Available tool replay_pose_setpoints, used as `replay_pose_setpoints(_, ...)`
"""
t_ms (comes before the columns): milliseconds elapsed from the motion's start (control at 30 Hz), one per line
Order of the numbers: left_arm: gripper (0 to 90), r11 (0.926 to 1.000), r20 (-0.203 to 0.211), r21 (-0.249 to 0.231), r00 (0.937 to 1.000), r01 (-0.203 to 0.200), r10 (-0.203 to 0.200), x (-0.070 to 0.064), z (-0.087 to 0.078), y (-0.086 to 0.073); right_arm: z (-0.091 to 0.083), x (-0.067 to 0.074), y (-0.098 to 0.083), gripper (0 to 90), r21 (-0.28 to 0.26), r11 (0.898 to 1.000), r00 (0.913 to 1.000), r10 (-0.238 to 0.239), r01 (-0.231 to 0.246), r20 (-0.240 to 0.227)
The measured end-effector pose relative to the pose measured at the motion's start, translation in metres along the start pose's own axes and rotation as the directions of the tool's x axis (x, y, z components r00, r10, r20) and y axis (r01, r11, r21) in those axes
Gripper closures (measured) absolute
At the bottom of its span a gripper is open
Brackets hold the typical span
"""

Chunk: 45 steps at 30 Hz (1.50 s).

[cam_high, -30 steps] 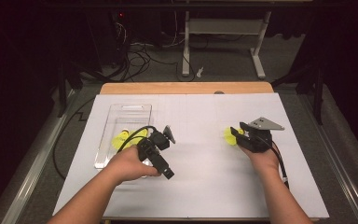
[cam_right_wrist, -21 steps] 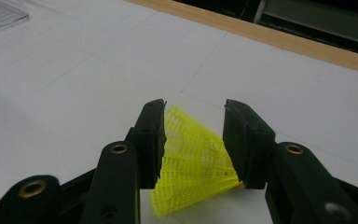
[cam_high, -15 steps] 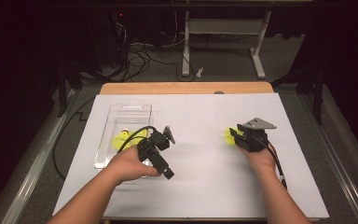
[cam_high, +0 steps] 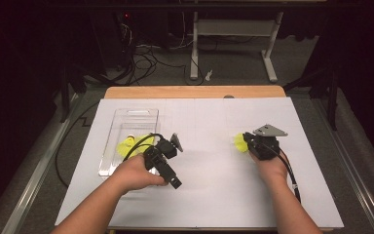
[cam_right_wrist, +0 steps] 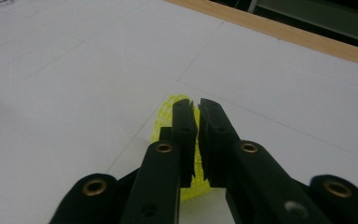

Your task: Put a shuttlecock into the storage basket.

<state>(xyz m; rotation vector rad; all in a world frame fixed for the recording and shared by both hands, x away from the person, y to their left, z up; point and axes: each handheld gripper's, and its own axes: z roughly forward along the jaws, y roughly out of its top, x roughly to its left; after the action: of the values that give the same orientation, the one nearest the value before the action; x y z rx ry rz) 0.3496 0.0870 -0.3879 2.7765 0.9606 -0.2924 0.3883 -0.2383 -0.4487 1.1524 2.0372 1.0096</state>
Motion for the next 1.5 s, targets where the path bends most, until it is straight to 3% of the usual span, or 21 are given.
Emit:
replay_pose_setpoints(233,0.5,1.0000,0.007,-0.009,1.0000,0.003,-0.003,0.000,0.002,0.000,-0.002,0.000,-0.003,90.0,-0.003,1.000,0.9999,-0.012,0.012,0.001)
replay_pose_setpoints(600,0.5,0.9999,0.012,-0.011,0.9999,0.010,-0.010,0.000,0.002,0.000,-0.010,-0.005,0.000,90.0,-0.031,0.998,0.9968,-0.050,0.052,0.062)
replay_pose_setpoints(833,0.6,0.9998,0.011,-0.017,0.9998,0.014,-0.014,0.001,0.000,-0.001,-0.014,-0.010,0.003,90.0,-0.053,0.998,0.9960,-0.041,0.045,0.080)
replay_pose_setpoints(1100,0.6,0.9997,0.009,-0.020,0.9999,0.011,-0.011,0.000,0.001,0.000,-0.027,-0.011,0.005,90.0,-0.076,0.996,0.9966,-0.047,0.052,0.067)
replay_pose_setpoints(1500,0.6,0.9998,0.008,-0.017,1.0000,0.003,-0.003,-0.002,0.002,0.000,-0.053,0.002,0.007,90.0,-0.133,0.988,0.9968,-0.074,0.078,0.030)
